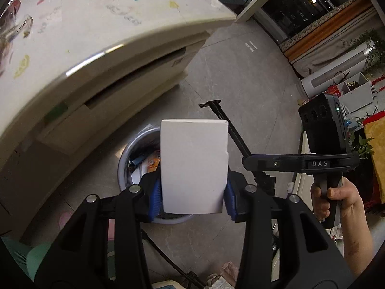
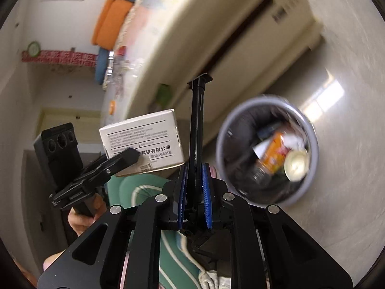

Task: Collect trash
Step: 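Carry the carton and black stand in both grippers over the trash bin, then open the left gripper to drop the carton while the right gripper drops the stand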

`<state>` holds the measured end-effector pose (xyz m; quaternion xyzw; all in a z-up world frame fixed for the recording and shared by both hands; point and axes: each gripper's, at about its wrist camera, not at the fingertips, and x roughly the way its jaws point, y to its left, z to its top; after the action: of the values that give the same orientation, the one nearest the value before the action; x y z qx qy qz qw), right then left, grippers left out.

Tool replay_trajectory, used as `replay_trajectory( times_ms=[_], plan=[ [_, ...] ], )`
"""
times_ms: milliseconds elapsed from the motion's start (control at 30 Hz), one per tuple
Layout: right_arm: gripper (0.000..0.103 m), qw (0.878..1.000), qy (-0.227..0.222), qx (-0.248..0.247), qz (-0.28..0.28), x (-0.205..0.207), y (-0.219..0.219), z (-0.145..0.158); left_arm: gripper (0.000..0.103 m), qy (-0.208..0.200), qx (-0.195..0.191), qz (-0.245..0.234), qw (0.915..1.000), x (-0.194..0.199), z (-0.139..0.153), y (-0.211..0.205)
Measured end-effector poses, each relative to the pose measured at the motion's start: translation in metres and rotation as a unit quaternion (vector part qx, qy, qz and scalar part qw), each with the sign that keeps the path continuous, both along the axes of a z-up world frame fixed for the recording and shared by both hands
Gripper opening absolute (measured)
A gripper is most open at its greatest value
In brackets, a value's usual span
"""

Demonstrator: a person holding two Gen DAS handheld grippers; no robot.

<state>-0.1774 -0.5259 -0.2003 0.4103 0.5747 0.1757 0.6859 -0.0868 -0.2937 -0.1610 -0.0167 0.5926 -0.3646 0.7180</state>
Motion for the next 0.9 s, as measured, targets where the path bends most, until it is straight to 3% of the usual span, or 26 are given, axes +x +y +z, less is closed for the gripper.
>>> replay_trajectory(
  times_ms=[333, 600, 633, 667, 700, 733, 767, 900],
  plan=[
    [0.014, 0.996, 0.085, 0.020, -0.012, -0.016, 0.001, -0.093, 0.039, 0.072, 0.055, -0.010, 0.9958, -0.005, -0.089, -0.015],
    [0.015, 0.992, 0.121, 0.030, -0.021, -0.004, 0.012, -0.135, 0.040, 0.103, 0.079, -0.013, 0.9914, -0.002, -0.131, -0.015],
    [0.018, 0.992, 0.123, 0.031, -0.019, 0.000, 0.015, -0.139, 0.043, 0.106, 0.081, -0.010, 0.9910, -0.002, -0.135, -0.014],
    [0.020, 0.991, 0.130, 0.030, -0.017, 0.003, 0.017, -0.143, 0.059, 0.110, 0.082, -0.009, 0.9905, -0.001, -0.138, -0.014],
    [0.033, 0.990, 0.136, 0.027, -0.013, 0.006, 0.019, -0.146, 0.080, 0.116, 0.089, -0.005, 0.9893, 0.001, -0.141, -0.013],
    [0.059, 0.990, 0.140, 0.021, -0.011, 0.008, 0.020, -0.149, 0.083, 0.120, 0.092, 0.000, 0.9885, 0.004, -0.143, -0.011],
    [0.065, 0.990, 0.143, 0.009, -0.016, 0.009, 0.019, -0.149, 0.083, 0.123, 0.091, 0.005, 0.9883, 0.006, -0.143, -0.009],
    [0.066, 0.990, 0.137, 0.014, -0.029, 0.011, 0.011, -0.147, 0.083, 0.124, 0.084, 0.020, 0.9886, 0.015, -0.142, 0.001]
  ],
)
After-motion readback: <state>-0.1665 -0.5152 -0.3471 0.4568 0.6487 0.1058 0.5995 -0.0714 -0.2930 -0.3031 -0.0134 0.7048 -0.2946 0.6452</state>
